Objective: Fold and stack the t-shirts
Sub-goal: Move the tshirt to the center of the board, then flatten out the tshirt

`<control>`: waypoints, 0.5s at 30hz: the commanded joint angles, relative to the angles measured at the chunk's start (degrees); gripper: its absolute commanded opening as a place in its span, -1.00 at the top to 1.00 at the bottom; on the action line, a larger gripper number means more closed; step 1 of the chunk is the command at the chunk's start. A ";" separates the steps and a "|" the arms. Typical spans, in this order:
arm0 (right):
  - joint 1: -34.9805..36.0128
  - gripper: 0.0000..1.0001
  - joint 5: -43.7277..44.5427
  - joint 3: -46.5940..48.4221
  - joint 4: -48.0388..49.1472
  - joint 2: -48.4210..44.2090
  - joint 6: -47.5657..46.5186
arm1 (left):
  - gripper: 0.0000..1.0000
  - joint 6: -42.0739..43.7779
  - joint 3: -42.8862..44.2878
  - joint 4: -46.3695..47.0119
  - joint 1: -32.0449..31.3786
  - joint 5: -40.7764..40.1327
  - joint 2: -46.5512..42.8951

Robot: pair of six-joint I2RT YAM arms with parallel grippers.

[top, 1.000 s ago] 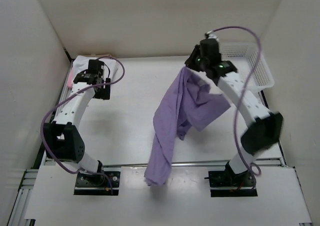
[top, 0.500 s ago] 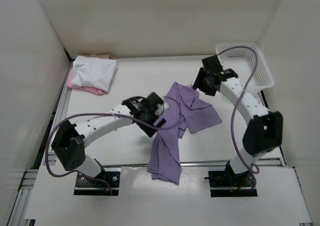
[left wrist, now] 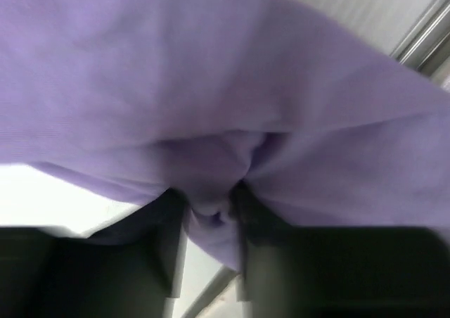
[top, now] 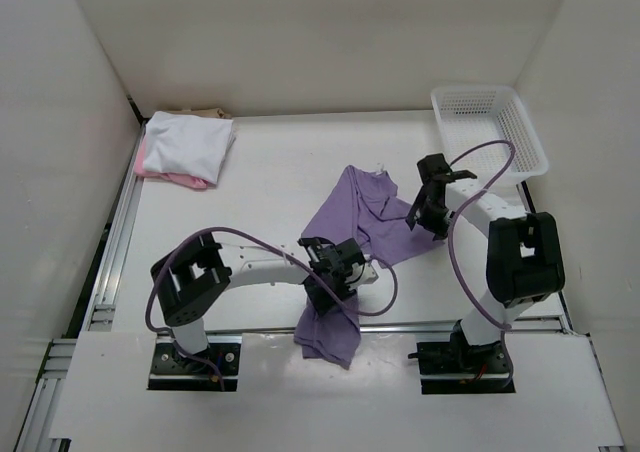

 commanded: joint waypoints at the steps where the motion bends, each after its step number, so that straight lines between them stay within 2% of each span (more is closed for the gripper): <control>1: -0.38 -0.26 1.32 1.22 0.97 3.67 -0.42 | 0.31 -0.05 -2.18 2.25 1.13 -0.81 0.39; 3: -0.91 0.01 0.45 1.22 0.97 6.47 -0.42 | 0.80 -0.05 -2.79 2.25 4.10 -5.71 -0.92; 4: -0.91 0.16 -0.26 1.22 0.97 7.19 -0.42 | 0.80 -0.05 -2.80 1.73 5.87 -6.88 -1.80; 5: -0.91 0.52 -0.88 0.44 0.97 7.71 -0.42 | 0.80 -0.05 -3.50 0.59 7.89 -7.76 -4.24; 6: -0.91 0.69 -2.01 -0.27 0.97 8.24 -0.42 | 0.80 -0.05 -3.50 -0.29 13.04 -8.29 -5.75; 8: -0.91 1.00 -3.16 -1.93 1.67 7.72 -0.42 | 0.80 -0.05 -2.46 -2.40 19.39 -6.90 -10.39; 9: -0.91 1.00 -3.17 -4.12 3.06 7.11 -0.42 | 0.74 -0.05 -1.75 -3.45 22.90 -6.02 -11.64; 10: -0.91 1.00 -3.86 -5.27 3.60 6.23 0.10 | 0.67 -0.05 -0.88 -5.11 29.90 -5.49 -12.61; 12: 0.40 1.00 -4.49 -8.25 4.83 3.07 0.11 | 0.44 -0.05 2.46 -6.79 36.96 -5.48 -13.23; 13: 1.02 1.00 -5.18 -8.97 4.83 1.93 0.11 | 0.15 -0.05 3.69 -7.84 43.44 -5.48 -13.23; 15: 3.04 0.94 -5.97 -9.59 4.83 -1.15 0.11 | -0.36 -0.05 7.56 -10.83 48.84 -5.48 -12.18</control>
